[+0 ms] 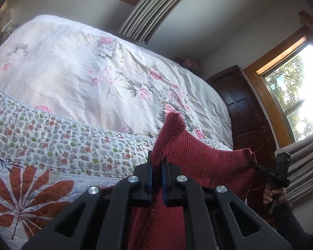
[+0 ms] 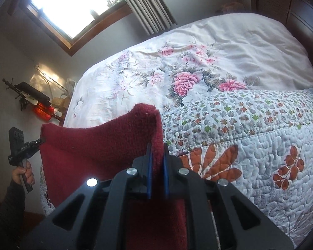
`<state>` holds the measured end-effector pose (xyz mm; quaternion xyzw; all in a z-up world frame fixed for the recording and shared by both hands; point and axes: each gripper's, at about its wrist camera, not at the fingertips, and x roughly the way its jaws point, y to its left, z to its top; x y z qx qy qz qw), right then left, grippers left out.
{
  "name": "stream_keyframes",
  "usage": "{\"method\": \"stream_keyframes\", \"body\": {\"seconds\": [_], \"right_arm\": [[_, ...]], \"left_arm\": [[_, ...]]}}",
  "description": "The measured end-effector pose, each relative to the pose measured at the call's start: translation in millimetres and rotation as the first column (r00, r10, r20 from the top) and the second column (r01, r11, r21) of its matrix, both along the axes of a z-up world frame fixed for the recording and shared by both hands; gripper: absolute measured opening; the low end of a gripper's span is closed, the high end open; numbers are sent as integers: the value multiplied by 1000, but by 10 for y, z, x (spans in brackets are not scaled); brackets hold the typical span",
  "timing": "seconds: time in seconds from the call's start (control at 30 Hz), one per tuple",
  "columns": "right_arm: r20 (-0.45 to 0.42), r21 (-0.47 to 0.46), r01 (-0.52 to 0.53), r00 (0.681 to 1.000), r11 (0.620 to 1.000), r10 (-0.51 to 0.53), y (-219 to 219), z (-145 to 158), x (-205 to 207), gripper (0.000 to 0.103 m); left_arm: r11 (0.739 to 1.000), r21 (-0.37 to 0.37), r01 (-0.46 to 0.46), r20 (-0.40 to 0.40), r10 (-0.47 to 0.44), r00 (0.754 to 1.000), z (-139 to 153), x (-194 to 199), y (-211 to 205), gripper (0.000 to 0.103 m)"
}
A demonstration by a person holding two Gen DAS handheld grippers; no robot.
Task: Fold small clothes
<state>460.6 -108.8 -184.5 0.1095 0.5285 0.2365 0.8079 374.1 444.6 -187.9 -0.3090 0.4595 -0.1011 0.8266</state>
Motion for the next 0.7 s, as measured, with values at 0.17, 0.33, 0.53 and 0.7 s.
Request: {"method": "stream_keyframes", "body": {"seconds": [0.17,0.33,0.53,0.7], "right_arm": [[-89,-49,36,995,998,-40,13,-489,215,7],[-254,-94,81,962,992,-102,-27,-1118,338,18],[-280,-53,129,950,990,-138,-133,-1144,291,31],[-306,7,156,941,988,-146,-223,-1012,169,45]], "left_arm": [[998,-53,-24,-154,16,988,-628,281,107,6],[998,-57,-40,-366,16,930,-1335,398,125,6],[996,-74,-47,-384,15,923,-1376,316,163,10],[996,-47,-71,-264,56,963,-921,98,237,20]]}}
